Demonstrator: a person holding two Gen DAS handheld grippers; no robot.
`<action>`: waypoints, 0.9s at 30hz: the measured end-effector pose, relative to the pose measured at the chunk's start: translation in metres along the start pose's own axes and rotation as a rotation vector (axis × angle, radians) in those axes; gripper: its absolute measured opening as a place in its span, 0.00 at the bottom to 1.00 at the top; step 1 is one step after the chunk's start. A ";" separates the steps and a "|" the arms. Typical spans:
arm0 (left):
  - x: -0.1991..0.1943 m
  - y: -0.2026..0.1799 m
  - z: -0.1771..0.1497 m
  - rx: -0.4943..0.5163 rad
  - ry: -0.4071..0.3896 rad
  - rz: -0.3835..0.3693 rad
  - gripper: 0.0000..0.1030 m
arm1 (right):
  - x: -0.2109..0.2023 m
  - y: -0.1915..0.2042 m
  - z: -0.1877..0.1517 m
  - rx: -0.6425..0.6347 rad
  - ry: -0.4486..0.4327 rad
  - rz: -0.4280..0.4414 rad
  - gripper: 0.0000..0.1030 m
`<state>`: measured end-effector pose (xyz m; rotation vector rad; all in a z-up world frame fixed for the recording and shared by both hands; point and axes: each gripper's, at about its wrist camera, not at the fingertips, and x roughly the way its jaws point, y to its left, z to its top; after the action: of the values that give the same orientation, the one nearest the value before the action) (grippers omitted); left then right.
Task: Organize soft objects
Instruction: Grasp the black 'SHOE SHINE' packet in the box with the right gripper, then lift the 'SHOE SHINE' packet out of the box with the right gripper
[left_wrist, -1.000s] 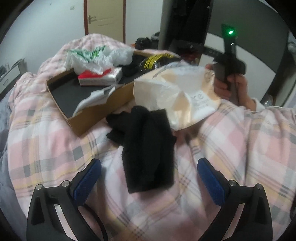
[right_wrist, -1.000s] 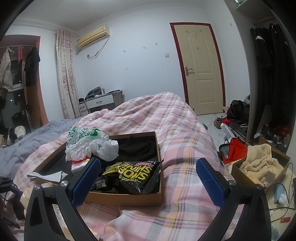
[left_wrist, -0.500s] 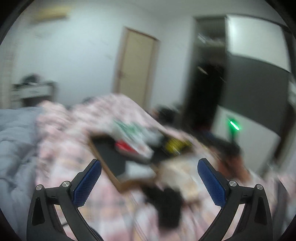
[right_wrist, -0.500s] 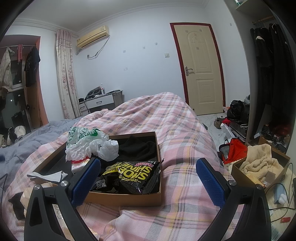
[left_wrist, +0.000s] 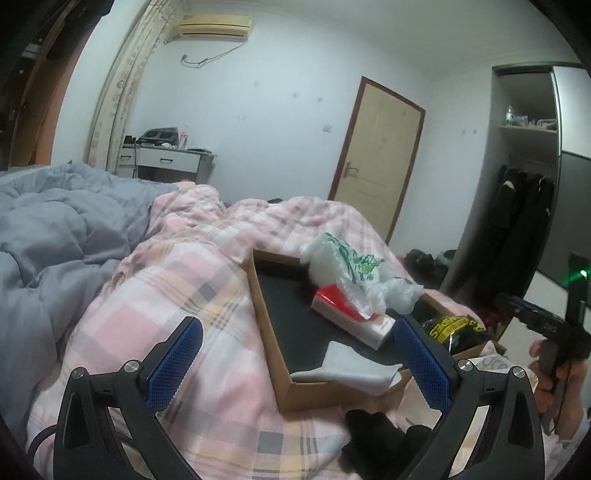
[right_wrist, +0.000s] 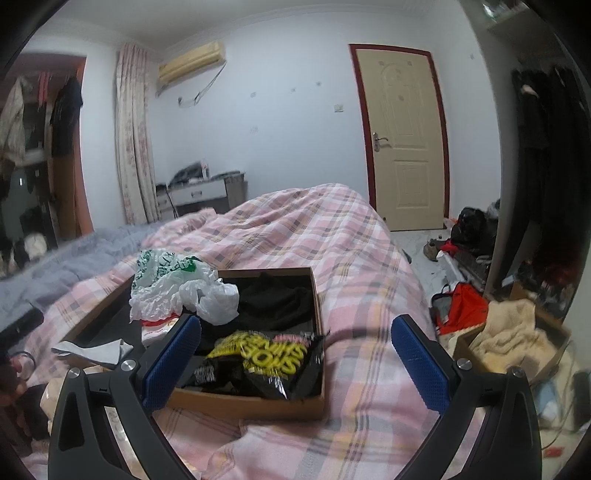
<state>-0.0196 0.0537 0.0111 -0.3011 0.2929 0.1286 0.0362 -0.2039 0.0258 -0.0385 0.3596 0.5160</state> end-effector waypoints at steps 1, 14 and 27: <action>0.002 0.001 -0.002 -0.007 -0.001 -0.004 1.00 | 0.006 0.005 0.006 -0.035 0.036 -0.001 1.00; 0.018 0.028 -0.007 -0.151 0.085 -0.020 1.00 | 0.071 0.045 -0.018 -0.262 0.274 -0.177 0.98; 0.021 0.025 -0.007 -0.143 0.092 -0.012 1.00 | 0.057 0.049 -0.019 -0.279 0.196 -0.153 0.50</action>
<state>-0.0062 0.0770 -0.0088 -0.4510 0.3743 0.1242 0.0520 -0.1361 -0.0095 -0.3859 0.4696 0.4084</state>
